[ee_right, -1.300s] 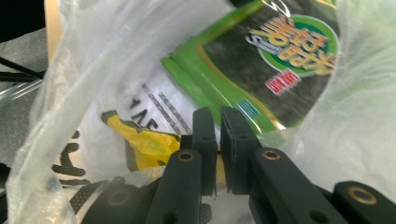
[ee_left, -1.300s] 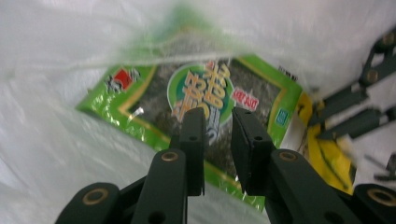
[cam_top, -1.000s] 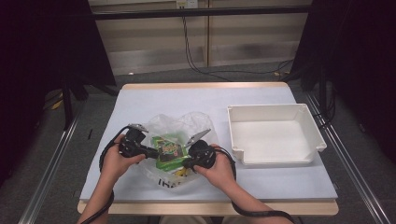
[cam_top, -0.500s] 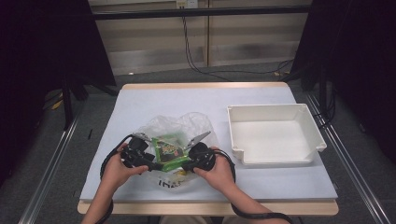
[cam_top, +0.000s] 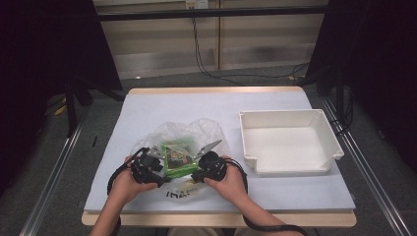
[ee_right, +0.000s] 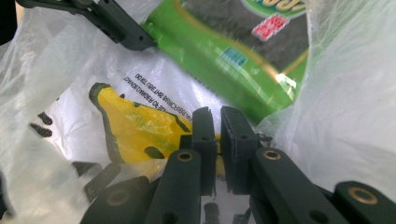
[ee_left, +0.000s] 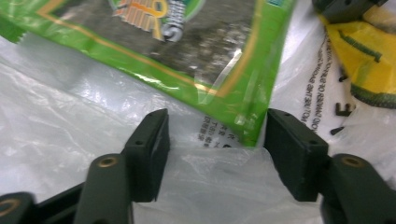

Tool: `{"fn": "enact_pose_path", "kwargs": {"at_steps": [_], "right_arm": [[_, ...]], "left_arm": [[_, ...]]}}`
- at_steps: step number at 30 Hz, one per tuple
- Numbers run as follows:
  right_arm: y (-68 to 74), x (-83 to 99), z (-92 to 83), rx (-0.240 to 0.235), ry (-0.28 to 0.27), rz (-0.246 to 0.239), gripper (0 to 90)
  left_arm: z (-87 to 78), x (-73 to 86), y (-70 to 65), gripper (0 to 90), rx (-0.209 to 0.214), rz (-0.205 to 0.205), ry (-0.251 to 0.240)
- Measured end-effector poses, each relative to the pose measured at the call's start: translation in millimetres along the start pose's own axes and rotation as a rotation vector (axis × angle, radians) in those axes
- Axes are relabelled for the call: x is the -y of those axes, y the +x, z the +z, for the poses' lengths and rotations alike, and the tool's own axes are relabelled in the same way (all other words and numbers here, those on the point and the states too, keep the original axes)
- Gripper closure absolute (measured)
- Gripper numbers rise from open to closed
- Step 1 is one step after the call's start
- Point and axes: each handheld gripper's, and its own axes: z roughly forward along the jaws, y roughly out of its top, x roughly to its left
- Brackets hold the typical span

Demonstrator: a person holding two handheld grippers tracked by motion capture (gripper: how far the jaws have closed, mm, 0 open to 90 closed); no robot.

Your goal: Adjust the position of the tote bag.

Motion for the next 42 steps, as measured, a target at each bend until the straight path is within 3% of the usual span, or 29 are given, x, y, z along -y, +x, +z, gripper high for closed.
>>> {"fn": "enact_pose_path", "kwargs": {"at_steps": [4,6,8,10,13,20,23,28,33,38,42], "right_arm": [[-0.4,0.0,0.7,0.002,-0.007,-0.007,84.3],[0.0,-0.3,0.7,0.003,-0.004,-0.002,84.2],[-0.6,-0.7,0.7,0.003,-0.003,-0.004,84.2],[-0.8,-1.2,0.9,0.004,0.001,-0.003,84.2],[-0.4,-2.1,2.5,0.003,-0.005,0.002,84.1],[-8.6,-1.4,-1.5,0.026,-0.002,0.004,85.1],[-16.6,1.8,-6.7,0.046,0.001,0.027,86.6],[-23.5,5.4,-12.6,0.092,0.003,0.050,88.0],[-26.3,7.5,-16.1,0.102,0.012,0.058,88.3],[-25.2,6.1,-15.2,0.075,0.002,0.052,87.0],[-19.3,-2.7,-16.5,0.060,-0.013,0.029,85.4]], "left_arm": [[-1.4,-2.3,0.2,49.1,-0.009,0.007,0.018],[-2.0,-3.8,-0.4,62.9,-0.006,0.014,0.021],[-2.3,-4.1,-0.1,68.5,-0.001,0.006,0.024],[-3.1,-3.1,2.9,81.1,0.020,-0.019,0.022],[-3.1,-0.8,6.7,88.0,0.040,-0.031,0.004],[-3.8,1.7,11.0,89.2,0.067,-0.028,0.000],[-4.5,4.1,13.0,89.5,0.078,-0.052,-0.008],[-7.4,7.4,16.9,89.7,0.079,-0.051,0.002],[-10.4,12.8,20.8,89.7,0.068,-0.076,-0.001],[-11.1,11.9,20.9,89.4,0.060,-0.063,0.007],[-11.1,10.3,21.0,84.2,0.072,-0.094,-0.013]]}}
